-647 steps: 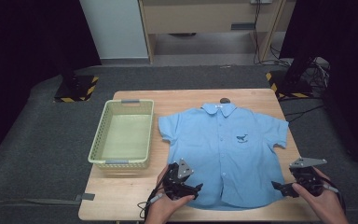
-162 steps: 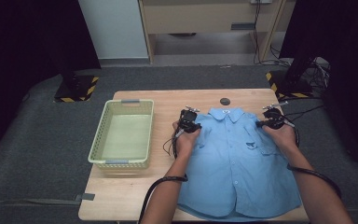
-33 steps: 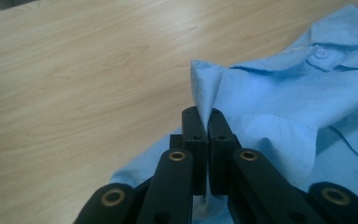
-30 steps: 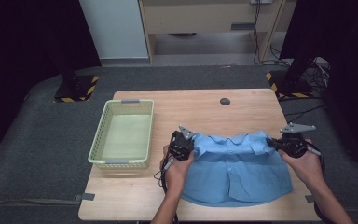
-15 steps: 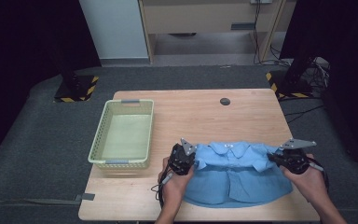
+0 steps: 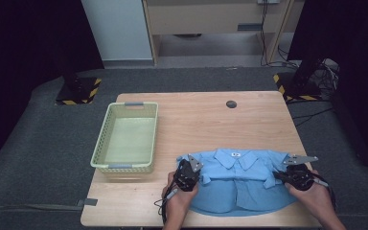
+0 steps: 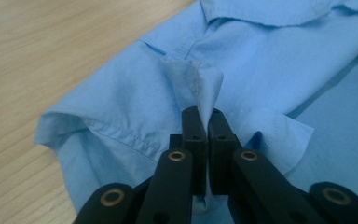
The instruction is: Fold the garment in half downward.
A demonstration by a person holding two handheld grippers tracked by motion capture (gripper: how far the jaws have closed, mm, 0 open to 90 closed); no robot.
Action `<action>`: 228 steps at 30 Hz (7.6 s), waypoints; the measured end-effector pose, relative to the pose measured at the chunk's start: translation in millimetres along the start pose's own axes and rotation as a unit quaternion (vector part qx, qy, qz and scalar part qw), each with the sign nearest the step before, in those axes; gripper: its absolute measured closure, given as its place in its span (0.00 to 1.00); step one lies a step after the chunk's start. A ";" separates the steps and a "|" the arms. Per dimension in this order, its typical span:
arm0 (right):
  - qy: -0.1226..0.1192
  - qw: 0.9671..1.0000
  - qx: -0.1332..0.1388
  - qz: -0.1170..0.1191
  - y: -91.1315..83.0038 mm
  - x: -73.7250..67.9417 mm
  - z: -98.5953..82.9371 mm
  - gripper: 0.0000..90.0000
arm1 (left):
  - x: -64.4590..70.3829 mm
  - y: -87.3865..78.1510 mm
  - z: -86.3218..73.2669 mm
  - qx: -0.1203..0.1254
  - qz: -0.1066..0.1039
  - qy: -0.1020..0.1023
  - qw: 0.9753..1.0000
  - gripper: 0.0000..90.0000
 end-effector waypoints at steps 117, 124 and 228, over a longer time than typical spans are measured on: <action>-0.033 0.994 0.089 0.049 35.8 -24.7 99.7 0.96 | 17.2 45.0 85.4 0.090 -0.042 -0.017 0.995 0.95; -0.043 0.992 0.103 0.058 18.7 -37.5 90.1 0.96 | 29.1 28.0 69.5 0.095 -0.052 -0.013 0.994 0.95; -0.136 0.988 0.070 0.032 9.9 -64.0 47.8 0.93 | 34.6 22.6 44.6 0.094 -0.049 0.015 0.994 0.61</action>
Point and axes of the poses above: each handheld gripper's, and its own axes: y roughly forward along the jaws, z roughly out of its top, x roughly to its right, the point moved 7 cm from there along y, roughly forward along the jaws, and after that the axes turned 10 degrees about x, right-handed, at the moved point
